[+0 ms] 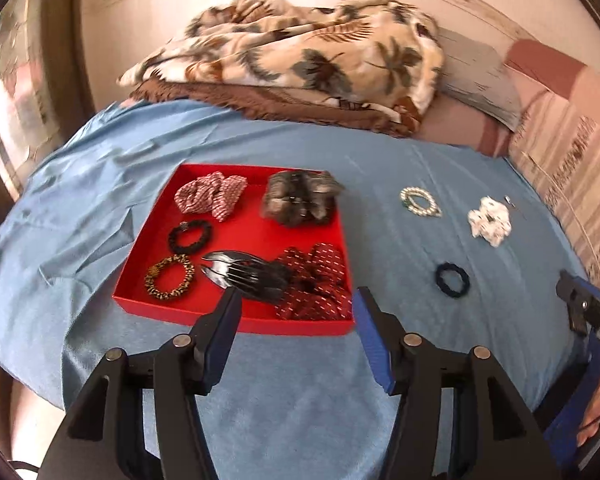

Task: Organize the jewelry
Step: 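Move both tools back toward the white scrunchie and pearl bracelet, then grasp the white polka-dot scrunchie with the right tool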

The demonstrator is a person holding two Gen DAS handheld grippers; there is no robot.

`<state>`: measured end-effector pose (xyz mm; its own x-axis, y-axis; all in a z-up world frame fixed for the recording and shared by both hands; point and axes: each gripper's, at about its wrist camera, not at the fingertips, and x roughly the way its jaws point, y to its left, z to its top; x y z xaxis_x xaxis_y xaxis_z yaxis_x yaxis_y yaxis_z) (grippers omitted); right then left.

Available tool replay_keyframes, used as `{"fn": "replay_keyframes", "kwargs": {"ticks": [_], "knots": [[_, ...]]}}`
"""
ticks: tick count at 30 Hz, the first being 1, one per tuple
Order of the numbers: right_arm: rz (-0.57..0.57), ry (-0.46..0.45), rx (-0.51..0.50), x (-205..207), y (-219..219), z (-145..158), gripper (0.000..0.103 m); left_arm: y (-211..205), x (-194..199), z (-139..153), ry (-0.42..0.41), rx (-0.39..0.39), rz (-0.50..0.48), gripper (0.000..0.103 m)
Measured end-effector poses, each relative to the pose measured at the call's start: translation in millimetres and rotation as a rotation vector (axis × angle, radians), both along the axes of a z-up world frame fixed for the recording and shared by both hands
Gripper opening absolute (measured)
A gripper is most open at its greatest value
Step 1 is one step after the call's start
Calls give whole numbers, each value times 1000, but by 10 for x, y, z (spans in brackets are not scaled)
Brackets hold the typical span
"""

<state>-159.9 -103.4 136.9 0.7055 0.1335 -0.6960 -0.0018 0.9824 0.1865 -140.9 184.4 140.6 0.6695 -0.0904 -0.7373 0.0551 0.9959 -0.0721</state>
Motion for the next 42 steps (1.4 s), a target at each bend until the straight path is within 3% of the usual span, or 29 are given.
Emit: {"fn": "replay_keyframes", "kwargs": {"ticks": [7, 12, 21, 30, 35, 36, 38, 42], "knots": [[-17, 19, -4, -140, -145, -62, 76, -160, -146, 102, -40, 37, -39, 61], [-45, 34, 12, -62, -311, -91, 77, -221, -31, 149, -36, 30, -55, 63], [-134, 98, 84, 651, -882, -398, 78, -425, 339, 114, 2, 36, -73, 64], [-187, 96, 164, 1352, -1339, -630, 78, -967, 1312, -185, 116, -15, -142, 64], [-175, 129, 268, 1574, -1480, -813, 78, -1302, 1889, -490, 196, -76, -162, 63], [-167, 131, 290, 1613, -1495, -829, 78, -1348, 1967, -538, 205, -82, -163, 61], [-161, 130, 309, 1677, -1522, -841, 78, -1477, 2187, -679, 236, -87, -165, 46], [-161, 146, 341, 1805, -1575, -916, 78, -1684, 2540, -975, 280, -75, -164, 38]]}}
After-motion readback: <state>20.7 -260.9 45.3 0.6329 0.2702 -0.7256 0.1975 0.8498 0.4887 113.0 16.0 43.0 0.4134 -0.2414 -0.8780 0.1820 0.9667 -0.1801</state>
